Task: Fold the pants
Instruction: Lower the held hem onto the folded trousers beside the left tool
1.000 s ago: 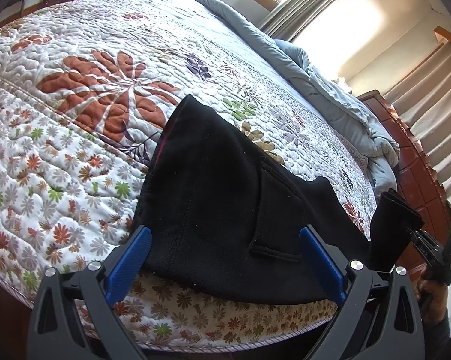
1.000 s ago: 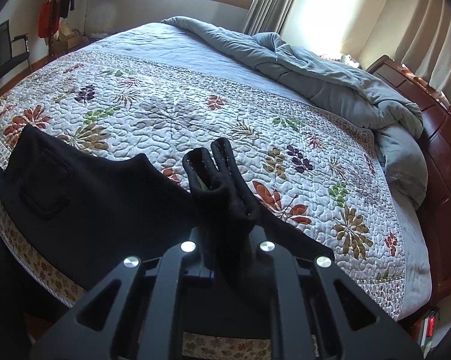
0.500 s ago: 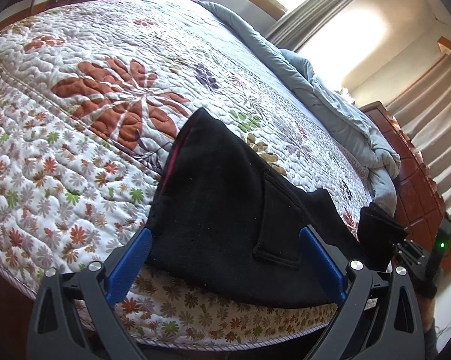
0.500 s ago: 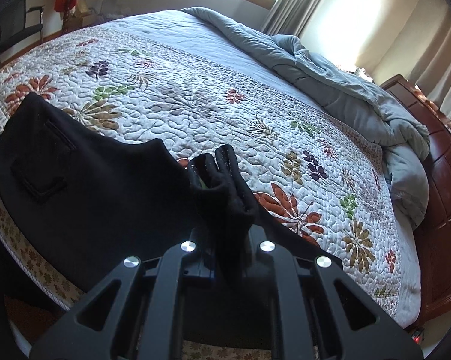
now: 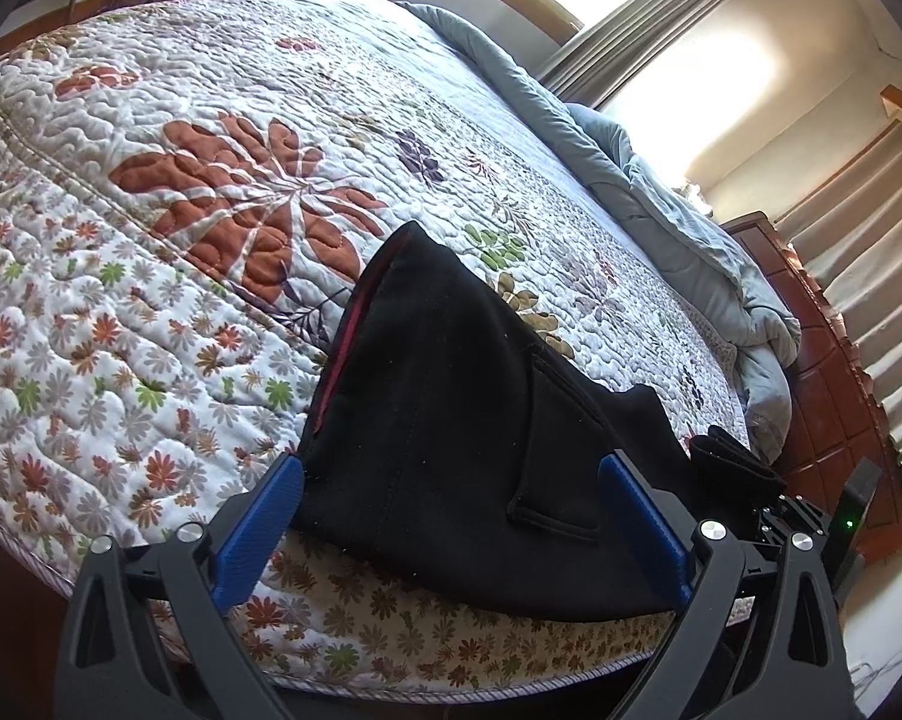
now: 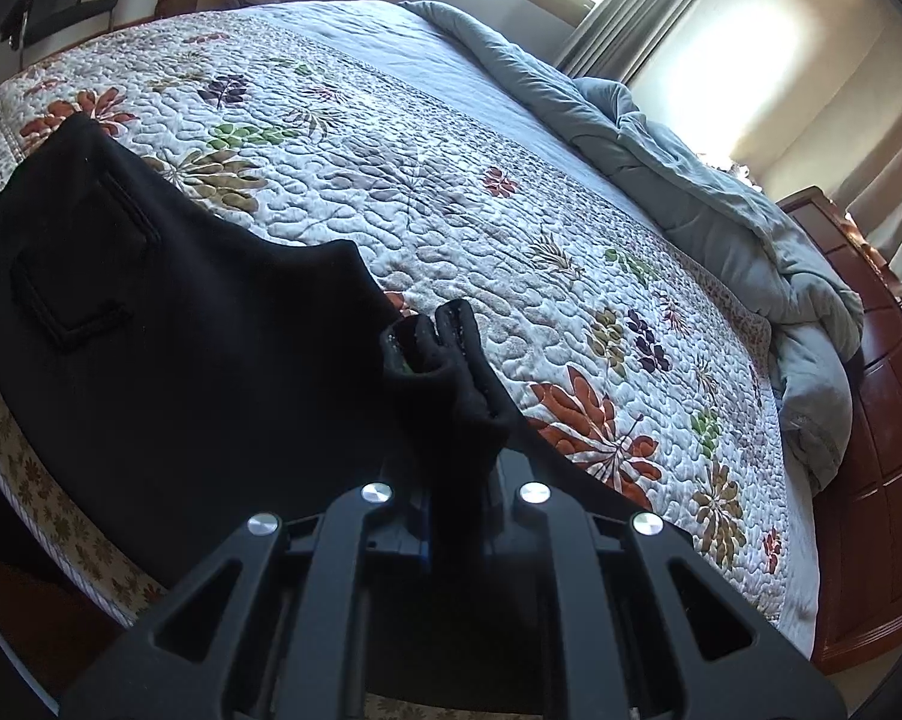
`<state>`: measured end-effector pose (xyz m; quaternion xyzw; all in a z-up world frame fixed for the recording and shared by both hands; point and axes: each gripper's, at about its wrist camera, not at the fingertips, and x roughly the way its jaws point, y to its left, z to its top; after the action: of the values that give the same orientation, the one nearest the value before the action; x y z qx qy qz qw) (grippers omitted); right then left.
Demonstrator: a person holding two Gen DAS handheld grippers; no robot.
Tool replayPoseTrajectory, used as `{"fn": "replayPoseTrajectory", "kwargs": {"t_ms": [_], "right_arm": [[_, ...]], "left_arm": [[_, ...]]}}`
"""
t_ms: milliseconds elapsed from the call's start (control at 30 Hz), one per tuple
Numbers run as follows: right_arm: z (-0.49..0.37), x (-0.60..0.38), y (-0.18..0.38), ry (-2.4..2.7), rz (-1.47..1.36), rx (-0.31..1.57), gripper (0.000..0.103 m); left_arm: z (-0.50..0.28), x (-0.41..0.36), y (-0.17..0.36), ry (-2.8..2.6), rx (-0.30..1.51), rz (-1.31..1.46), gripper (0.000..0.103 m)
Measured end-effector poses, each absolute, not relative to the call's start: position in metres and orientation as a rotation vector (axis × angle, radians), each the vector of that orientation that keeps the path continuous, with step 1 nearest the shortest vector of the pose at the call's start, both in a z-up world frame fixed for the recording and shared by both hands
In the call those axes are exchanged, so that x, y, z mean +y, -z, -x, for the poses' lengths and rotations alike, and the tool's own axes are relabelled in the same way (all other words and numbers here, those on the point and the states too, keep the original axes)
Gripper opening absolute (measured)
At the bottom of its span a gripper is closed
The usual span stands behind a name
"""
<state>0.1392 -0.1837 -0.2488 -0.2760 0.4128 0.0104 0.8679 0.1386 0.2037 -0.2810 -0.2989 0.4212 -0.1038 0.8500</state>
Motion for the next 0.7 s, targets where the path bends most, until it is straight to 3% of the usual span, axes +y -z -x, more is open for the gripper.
{"fn": "replayPoseTrajectory", "kwargs": {"t_ms": [700], "right_arm": [[-0.126, -0.162, 0.289, -0.046, 0.726, 0.905, 0.013]], "left_arm": [[-0.132, 0.207, 0.279, 0.209, 0.893, 0.616, 0.099]]}}
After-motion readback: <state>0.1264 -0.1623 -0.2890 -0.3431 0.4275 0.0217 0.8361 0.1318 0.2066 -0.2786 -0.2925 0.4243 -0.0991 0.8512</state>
